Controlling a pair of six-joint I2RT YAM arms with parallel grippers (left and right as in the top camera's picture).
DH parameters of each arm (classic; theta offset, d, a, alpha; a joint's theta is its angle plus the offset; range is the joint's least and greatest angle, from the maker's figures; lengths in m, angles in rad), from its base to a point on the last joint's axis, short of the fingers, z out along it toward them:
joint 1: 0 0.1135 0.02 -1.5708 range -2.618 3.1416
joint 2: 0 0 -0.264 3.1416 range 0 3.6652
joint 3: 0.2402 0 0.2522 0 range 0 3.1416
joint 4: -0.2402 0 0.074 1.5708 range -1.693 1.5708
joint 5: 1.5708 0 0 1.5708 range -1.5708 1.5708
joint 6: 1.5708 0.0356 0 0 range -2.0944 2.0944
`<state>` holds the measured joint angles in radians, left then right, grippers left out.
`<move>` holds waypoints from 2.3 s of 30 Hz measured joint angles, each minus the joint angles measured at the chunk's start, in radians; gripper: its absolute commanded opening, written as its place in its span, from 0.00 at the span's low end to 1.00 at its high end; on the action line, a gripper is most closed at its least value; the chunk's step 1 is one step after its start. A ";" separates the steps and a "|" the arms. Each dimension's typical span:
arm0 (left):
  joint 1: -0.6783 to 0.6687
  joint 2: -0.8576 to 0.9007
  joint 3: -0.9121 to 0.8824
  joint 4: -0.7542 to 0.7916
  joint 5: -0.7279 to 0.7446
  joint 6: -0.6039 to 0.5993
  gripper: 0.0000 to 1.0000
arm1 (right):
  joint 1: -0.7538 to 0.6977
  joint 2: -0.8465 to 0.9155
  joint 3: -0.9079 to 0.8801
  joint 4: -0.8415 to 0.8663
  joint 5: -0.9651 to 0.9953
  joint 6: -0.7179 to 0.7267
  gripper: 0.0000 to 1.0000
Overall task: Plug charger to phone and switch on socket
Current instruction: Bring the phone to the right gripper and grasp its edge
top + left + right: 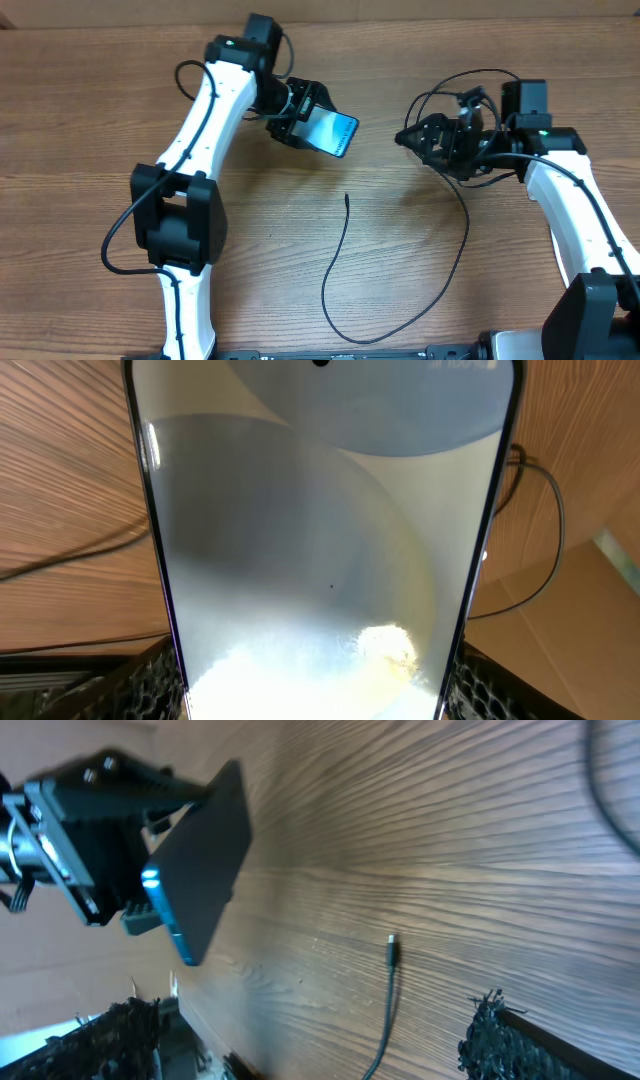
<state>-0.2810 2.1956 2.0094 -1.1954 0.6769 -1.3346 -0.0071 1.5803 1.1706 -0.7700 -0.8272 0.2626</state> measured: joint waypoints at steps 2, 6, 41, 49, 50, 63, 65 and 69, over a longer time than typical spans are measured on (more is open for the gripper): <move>-0.020 0.000 0.000 0.017 -0.002 -0.027 0.04 | 0.024 0.000 0.000 0.016 0.000 0.006 1.00; -0.055 0.000 0.000 0.039 -0.009 -0.076 0.04 | 0.063 0.000 0.000 0.053 0.002 0.061 1.00; -0.171 0.000 0.000 0.075 -0.013 -0.343 0.04 | 0.167 0.000 0.000 0.141 0.144 0.211 0.62; -0.183 0.000 0.000 0.083 -0.006 -0.350 0.04 | 0.167 0.000 0.000 0.134 0.164 0.211 0.39; -0.185 0.000 0.000 0.083 -0.004 -0.351 0.04 | 0.167 0.000 0.000 0.132 0.166 0.210 0.38; -0.210 0.000 0.000 0.119 0.015 -0.369 0.04 | 0.167 0.000 0.000 0.130 0.181 0.211 0.27; -0.210 0.000 0.000 0.119 0.016 -0.369 0.04 | 0.167 0.000 0.000 0.129 0.181 0.211 0.26; -0.210 0.000 0.000 0.119 0.023 -0.369 0.04 | 0.166 0.000 0.000 0.126 0.189 0.209 0.20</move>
<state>-0.4911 2.1956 2.0094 -1.0760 0.6994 -1.7039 0.1593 1.5803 1.1706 -0.6441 -0.6384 0.4713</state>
